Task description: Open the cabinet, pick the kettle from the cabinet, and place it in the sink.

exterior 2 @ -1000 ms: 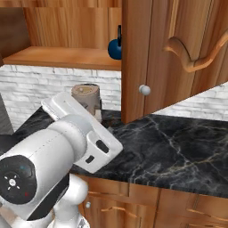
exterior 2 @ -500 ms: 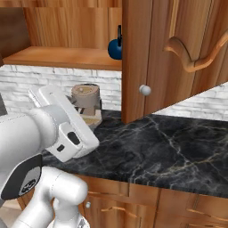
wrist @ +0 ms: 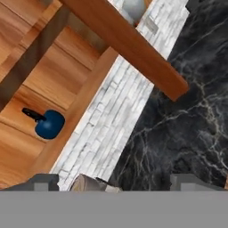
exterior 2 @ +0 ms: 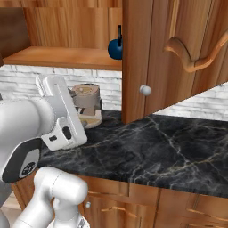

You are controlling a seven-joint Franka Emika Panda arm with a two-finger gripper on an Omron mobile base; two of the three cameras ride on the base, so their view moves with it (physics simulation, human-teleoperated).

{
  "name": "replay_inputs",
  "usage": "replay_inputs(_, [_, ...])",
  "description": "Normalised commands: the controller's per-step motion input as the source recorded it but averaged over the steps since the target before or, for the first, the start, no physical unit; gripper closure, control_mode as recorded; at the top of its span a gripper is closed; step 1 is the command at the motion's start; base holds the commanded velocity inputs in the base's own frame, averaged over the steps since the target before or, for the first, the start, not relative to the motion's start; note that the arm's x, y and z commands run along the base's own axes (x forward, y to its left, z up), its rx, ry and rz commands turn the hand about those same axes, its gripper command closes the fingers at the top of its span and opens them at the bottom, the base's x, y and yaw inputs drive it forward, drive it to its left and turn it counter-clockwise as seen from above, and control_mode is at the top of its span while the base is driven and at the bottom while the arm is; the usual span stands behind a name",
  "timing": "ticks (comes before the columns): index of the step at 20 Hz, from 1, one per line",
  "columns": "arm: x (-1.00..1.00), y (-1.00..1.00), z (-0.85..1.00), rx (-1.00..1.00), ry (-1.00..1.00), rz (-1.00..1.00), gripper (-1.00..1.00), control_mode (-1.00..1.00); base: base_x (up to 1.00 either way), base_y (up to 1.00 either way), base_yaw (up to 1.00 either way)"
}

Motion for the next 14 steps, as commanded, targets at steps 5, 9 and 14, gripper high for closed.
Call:
replay_inputs(5, [0.31,0.07,0.00,0.25,0.00,-0.17,-1.00,-1.00,0.00,0.00,0.00])
replay_inputs(9, [0.29,0.08,0.00,0.15,0.00,-0.28,-1.00,-1.00,0.00,0.00,0.00])
replay_inputs(14, [0.36,0.01,0.00,0.14,0.00,-0.29,-1.00,-1.00,0.00,0.00,0.00])
